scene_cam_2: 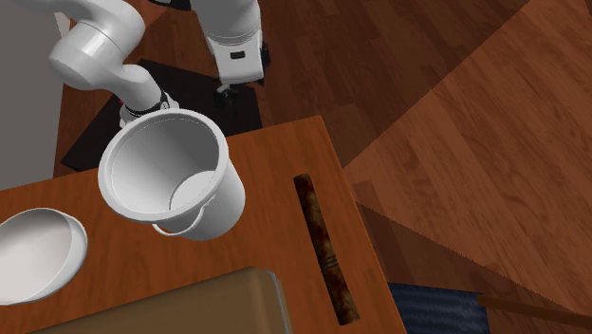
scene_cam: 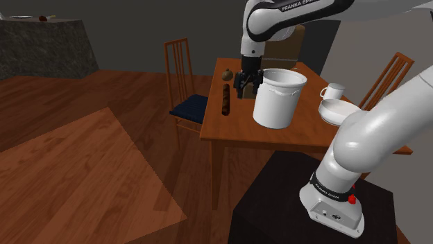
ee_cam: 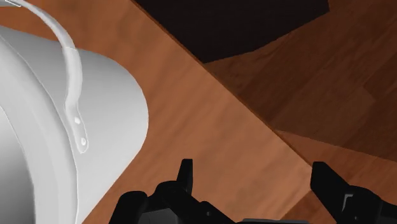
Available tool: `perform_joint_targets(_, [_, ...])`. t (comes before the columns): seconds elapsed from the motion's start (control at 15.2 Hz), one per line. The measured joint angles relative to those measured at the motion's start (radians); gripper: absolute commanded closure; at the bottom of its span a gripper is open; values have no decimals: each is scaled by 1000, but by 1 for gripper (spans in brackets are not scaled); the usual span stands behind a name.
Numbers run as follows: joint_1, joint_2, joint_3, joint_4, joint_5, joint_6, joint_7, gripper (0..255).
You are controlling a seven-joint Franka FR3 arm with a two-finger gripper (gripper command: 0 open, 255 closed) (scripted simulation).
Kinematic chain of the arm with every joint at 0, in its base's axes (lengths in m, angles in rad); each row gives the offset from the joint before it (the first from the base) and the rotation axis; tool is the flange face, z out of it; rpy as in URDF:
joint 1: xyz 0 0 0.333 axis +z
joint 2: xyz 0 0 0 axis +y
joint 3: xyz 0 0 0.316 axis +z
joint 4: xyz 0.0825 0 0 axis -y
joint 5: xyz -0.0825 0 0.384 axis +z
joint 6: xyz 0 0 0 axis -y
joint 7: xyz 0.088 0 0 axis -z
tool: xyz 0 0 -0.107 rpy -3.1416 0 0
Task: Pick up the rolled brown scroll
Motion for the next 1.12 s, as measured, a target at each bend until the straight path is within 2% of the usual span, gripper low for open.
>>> perform_joint_targets(0.66, [-51, 345, -49, 206, 46, 176, 106, 0])
perform_joint_targets(1.12, [-95, 585, -89, 404, 102, 240, 161, 0])
